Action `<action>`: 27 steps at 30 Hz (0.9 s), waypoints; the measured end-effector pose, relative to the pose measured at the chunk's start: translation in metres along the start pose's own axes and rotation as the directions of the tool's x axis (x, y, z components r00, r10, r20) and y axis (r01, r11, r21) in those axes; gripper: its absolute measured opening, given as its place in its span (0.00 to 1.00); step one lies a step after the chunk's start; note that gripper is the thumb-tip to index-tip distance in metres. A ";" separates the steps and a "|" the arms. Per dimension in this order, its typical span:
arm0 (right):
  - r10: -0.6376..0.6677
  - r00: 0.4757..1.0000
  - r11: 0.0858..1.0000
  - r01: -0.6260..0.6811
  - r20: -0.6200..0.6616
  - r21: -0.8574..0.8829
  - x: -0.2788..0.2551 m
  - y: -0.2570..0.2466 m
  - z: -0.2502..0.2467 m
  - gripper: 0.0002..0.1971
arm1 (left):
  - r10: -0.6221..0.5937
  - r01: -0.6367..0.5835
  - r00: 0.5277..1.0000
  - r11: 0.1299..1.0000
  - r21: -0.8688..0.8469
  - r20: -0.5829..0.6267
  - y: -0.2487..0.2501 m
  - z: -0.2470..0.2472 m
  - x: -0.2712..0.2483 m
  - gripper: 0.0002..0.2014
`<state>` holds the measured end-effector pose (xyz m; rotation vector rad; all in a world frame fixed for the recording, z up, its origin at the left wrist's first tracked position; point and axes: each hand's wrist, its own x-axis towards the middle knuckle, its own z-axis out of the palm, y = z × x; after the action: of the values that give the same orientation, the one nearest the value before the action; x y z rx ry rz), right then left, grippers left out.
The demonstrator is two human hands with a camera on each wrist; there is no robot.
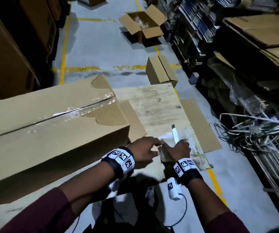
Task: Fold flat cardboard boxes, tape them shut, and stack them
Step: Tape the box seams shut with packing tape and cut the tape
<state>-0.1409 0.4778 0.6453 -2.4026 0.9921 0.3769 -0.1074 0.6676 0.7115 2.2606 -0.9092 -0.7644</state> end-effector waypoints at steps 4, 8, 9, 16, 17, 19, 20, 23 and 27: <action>-0.090 0.972 0.987 0.057 0.217 0.151 0.021 0.013 0.000 0.22 | -0.398 0.393 0.917 0.902 -0.177 0.010 -0.029 0.056 0.051 0.14; -0.188 0.952 0.971 0.144 0.242 0.188 0.031 0.025 -0.004 0.21 | -0.605 0.575 0.784 0.626 -0.527 0.136 -0.031 0.096 0.085 0.31; -0.227 0.942 0.964 0.182 0.247 0.192 0.030 0.027 -0.010 0.20 | -0.618 0.560 0.757 0.445 -0.699 0.213 -0.028 0.104 0.094 0.34; -0.463 0.858 0.870 0.389 0.225 0.304 0.030 0.038 -0.064 0.20 | -0.576 0.117 0.779 -0.253 -0.961 0.246 -0.016 0.106 0.133 0.32; -0.484 0.846 0.859 0.411 0.223 0.304 0.031 0.041 -0.070 0.20 | -0.595 0.087 0.767 -0.273 -0.958 0.239 -0.013 0.101 0.135 0.29; -0.514 0.831 0.842 0.441 0.212 0.312 0.031 0.047 -0.082 0.20 | -0.616 0.052 0.760 -0.260 -0.964 0.208 -0.012 0.090 0.140 0.25; -0.531 0.823 0.830 0.458 0.203 0.318 0.032 0.048 -0.087 0.19 | -0.614 0.044 0.770 -0.221 -0.974 0.174 -0.007 0.080 0.138 0.23; -0.584 0.794 0.786 0.501 0.169 0.362 0.031 0.046 -0.102 0.20 | -0.641 0.006 0.767 -0.037 -0.999 0.028 0.013 0.045 0.131 0.16; -0.640 0.760 0.725 0.545 0.118 0.421 0.027 0.039 -0.114 0.22 | -0.656 -0.011 0.749 0.128 -0.992 -0.093 0.027 0.005 0.122 0.09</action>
<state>-0.1433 0.3753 0.7150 -2.1068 0.1065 0.2240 -0.0485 0.5590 0.6917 1.2439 0.4618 -0.5456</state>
